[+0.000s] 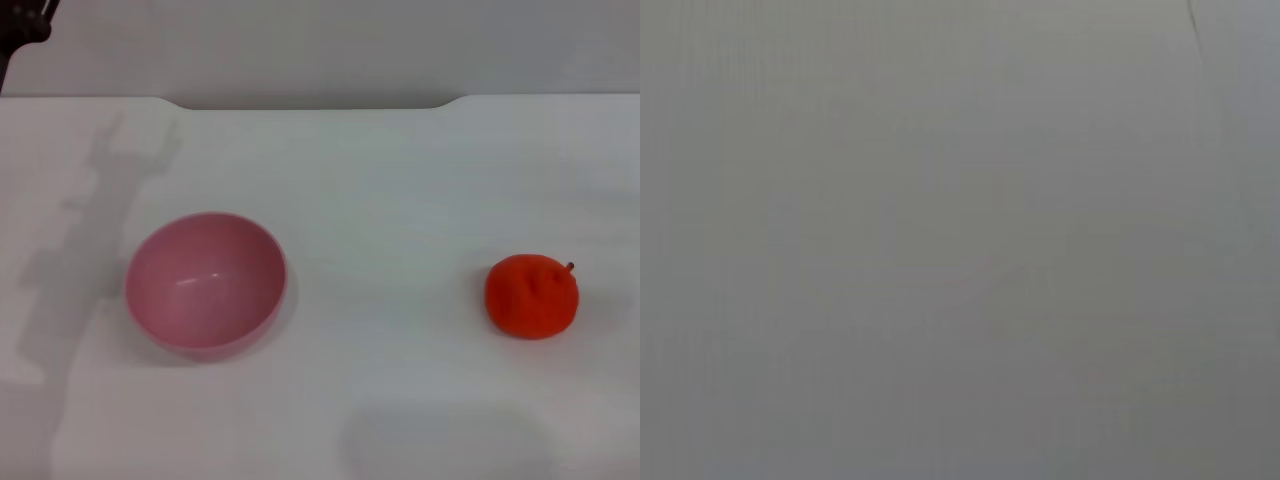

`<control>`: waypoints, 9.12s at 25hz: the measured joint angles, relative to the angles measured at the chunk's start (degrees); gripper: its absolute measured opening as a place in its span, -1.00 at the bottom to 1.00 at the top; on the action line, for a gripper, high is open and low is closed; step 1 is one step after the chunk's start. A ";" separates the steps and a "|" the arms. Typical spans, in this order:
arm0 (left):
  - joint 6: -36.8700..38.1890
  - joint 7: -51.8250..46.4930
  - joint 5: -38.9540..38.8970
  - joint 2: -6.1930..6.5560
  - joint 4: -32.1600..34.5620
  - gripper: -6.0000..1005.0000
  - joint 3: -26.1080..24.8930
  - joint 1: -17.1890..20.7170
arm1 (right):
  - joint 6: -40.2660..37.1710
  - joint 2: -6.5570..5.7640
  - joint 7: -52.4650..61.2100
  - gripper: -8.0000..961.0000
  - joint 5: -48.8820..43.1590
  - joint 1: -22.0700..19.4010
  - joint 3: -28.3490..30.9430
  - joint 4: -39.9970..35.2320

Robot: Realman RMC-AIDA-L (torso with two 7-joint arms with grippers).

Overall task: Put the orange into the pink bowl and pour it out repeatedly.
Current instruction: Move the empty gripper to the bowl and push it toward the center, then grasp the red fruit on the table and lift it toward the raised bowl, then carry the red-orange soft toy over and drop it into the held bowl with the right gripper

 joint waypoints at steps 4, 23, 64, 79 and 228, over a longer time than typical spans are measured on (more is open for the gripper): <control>0.23 0.36 -0.10 0.01 0.00 0.59 -0.24 0.43 | 0.55 -0.01 0.01 0.32 0.00 0.17 0.01 0.00; -0.26 -8.28 -1.41 0.17 0.13 0.59 -1.37 0.56 | 1.53 -0.13 4.62 0.32 -0.01 0.31 -0.32 -0.01; 21.71 -141.62 171.32 0.80 56.86 0.59 -24.36 -15.44 | 3.99 -0.04 6.68 0.32 -0.72 1.27 -2.41 0.29; 17.35 -143.42 171.93 0.15 49.94 0.59 -22.18 -15.14 | 3.99 -0.02 7.71 0.32 -0.71 1.10 -3.20 0.96; 11.01 -144.11 169.59 -0.45 44.65 -0.90 -14.89 -28.36 | -9.15 0.26 114.02 -0.82 -106.65 9.23 -39.79 -74.64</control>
